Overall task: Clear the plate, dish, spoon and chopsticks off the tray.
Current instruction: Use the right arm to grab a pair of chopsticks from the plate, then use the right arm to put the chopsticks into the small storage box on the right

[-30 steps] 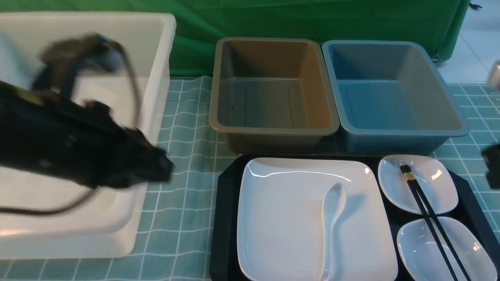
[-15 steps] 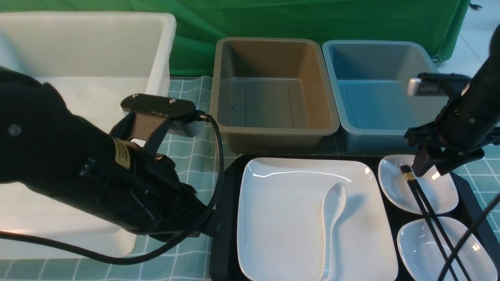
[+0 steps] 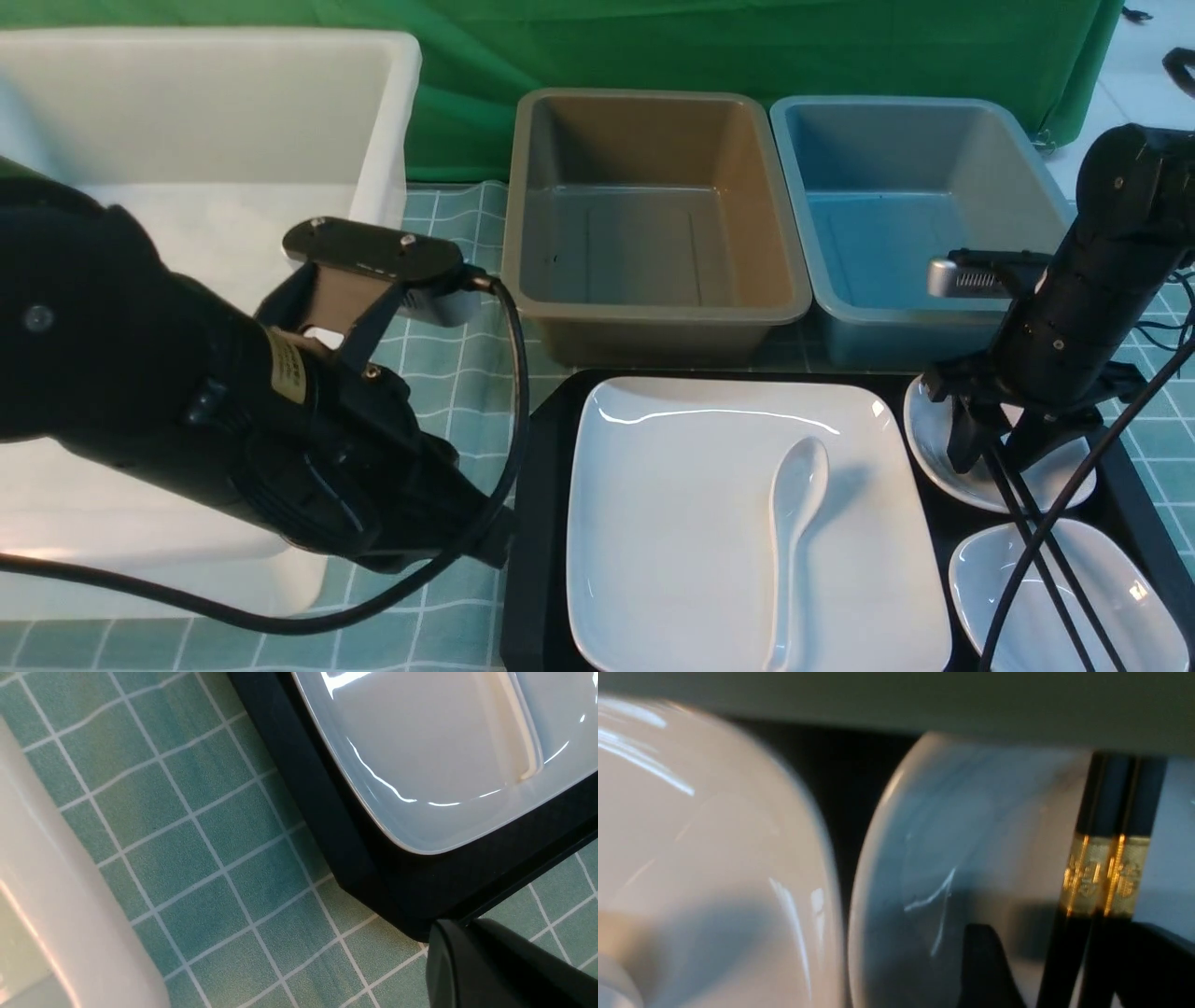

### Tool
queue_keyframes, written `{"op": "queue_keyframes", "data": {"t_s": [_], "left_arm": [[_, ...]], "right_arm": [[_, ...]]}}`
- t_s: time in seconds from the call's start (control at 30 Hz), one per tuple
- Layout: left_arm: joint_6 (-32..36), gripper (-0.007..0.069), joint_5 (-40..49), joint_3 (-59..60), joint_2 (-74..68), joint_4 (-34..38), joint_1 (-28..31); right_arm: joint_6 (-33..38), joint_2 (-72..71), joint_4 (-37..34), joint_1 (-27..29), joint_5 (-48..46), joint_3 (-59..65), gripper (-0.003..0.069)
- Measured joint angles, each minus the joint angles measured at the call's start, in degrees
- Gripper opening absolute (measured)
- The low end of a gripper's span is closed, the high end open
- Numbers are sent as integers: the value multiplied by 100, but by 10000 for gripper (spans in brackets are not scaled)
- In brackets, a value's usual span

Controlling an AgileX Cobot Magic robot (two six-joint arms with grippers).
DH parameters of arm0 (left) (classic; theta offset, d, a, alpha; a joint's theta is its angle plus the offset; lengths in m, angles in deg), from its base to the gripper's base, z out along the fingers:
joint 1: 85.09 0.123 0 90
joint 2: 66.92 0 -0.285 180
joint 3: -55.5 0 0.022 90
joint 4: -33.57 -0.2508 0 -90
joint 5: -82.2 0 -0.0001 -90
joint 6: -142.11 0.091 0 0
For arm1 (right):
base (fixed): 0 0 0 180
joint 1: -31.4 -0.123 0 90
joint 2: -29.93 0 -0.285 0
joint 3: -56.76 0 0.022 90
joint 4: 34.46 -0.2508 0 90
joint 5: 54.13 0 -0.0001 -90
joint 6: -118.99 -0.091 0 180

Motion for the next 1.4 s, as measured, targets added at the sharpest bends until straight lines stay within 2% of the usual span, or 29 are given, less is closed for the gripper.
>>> {"op": "queue_keyframes", "data": {"t_s": [0.1, 0.13, 0.17, 0.2, 0.47, 0.7, 0.93, 1.17, 1.27, 1.4], "left_arm": [[0, 8, -12, 0, 0, 40, 0], [0, 8, -11, 0, 0, 64, 0], [0, 8, -27, 0, 0, 83, 0], [0, 8, -40, 0, 0, 104, 0], [11, 8, -92, 0, 0, 158, 0], [6, 8, -128, 0, 0, 158, 0], [6, 8, -381, 0, 0, 172, 0], [6, 9, -390, 0, 0, 172, 0], [-5, 9, -380, 0, 0, 172, 0], [-5, 9, -367, 0, 0, 172, 0]], "right_arm": [[-17, 35, 0, 0, -17, 0, 252], [-17, 35, 0, 0, -26, 0, 229], [-17, 35, 0, -4, -62, 0, 166], [-17, 35, -5, -4, -77, 0, 141], [-6, -12, -23, -83, -461, 0, 148], [66, -825, -161, -244, -671, -22, 148], [192, -1107, -274, -249, -1002, -1133, 148], [146, -732, -328, -60, -125, -2887, 148], [47, -273, -311, 53, 1067, -3694, 148], [18, 91, -306, 55, 2049, -3923, 148]]}}
